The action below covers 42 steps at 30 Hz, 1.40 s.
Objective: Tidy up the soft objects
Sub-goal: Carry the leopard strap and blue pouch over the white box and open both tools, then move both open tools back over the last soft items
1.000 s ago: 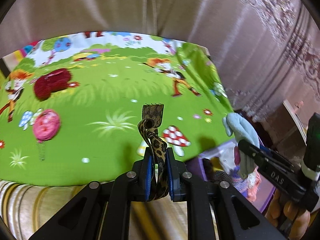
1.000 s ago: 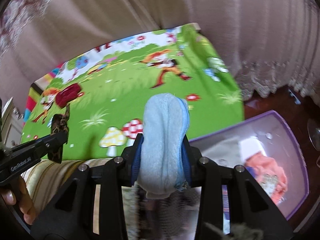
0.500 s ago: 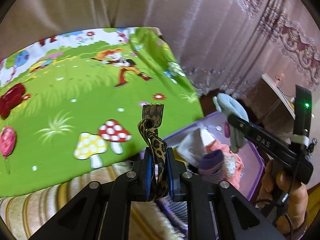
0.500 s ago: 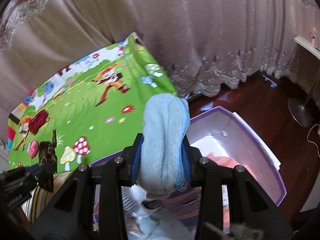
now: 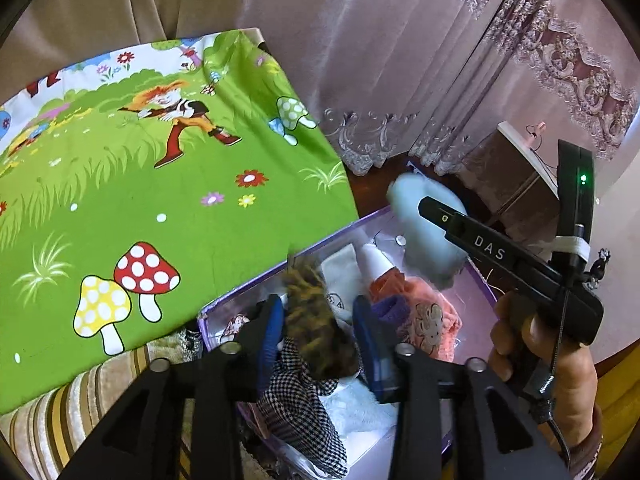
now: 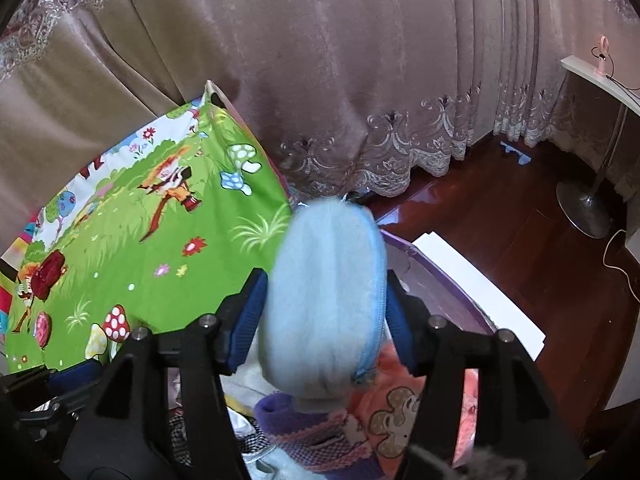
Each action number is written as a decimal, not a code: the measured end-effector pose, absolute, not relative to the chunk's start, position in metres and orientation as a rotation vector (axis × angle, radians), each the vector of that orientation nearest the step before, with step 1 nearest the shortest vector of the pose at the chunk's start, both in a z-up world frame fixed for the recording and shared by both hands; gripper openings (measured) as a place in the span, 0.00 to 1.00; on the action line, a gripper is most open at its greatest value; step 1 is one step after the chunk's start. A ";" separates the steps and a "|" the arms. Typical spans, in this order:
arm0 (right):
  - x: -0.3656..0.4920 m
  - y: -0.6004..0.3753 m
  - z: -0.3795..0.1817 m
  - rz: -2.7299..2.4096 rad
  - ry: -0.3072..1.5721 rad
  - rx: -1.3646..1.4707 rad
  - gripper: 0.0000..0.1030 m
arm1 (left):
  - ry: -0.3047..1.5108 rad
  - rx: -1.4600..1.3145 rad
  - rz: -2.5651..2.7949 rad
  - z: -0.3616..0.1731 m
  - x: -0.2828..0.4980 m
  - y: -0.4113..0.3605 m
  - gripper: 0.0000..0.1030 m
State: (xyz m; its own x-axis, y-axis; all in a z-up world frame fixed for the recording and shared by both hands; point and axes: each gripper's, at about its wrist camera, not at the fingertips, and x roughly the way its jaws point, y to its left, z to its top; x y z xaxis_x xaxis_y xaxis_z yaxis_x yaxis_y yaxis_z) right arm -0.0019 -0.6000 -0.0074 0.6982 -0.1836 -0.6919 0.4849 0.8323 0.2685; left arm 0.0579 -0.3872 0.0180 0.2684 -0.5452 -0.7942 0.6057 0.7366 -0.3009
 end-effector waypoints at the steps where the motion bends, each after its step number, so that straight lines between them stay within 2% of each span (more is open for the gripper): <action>1: -0.001 -0.600 -0.009 -0.386 0.710 0.458 0.60 | 1.046 0.065 -0.774 0.017 0.059 -0.386 0.40; 17: -0.006 -0.573 0.011 -0.342 0.704 0.436 0.63 | 1.019 -0.002 -0.734 0.032 0.069 -0.356 0.41; 31: 0.029 -0.491 0.043 -0.179 0.703 0.313 0.64 | 0.984 -0.094 -0.560 0.039 0.114 -0.262 0.41; 42: 0.063 -0.434 0.055 -0.062 0.725 0.238 0.72 | 0.993 -0.105 -0.347 0.026 0.157 -0.163 0.60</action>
State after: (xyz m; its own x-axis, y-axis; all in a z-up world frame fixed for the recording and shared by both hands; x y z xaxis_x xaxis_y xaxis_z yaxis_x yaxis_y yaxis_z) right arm 0.0628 -0.4339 0.0550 0.7480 0.0260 -0.6632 0.1382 0.9712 0.1940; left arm 0.1571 -0.1626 0.0257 0.4964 -0.3337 -0.8014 0.2386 0.9401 -0.2436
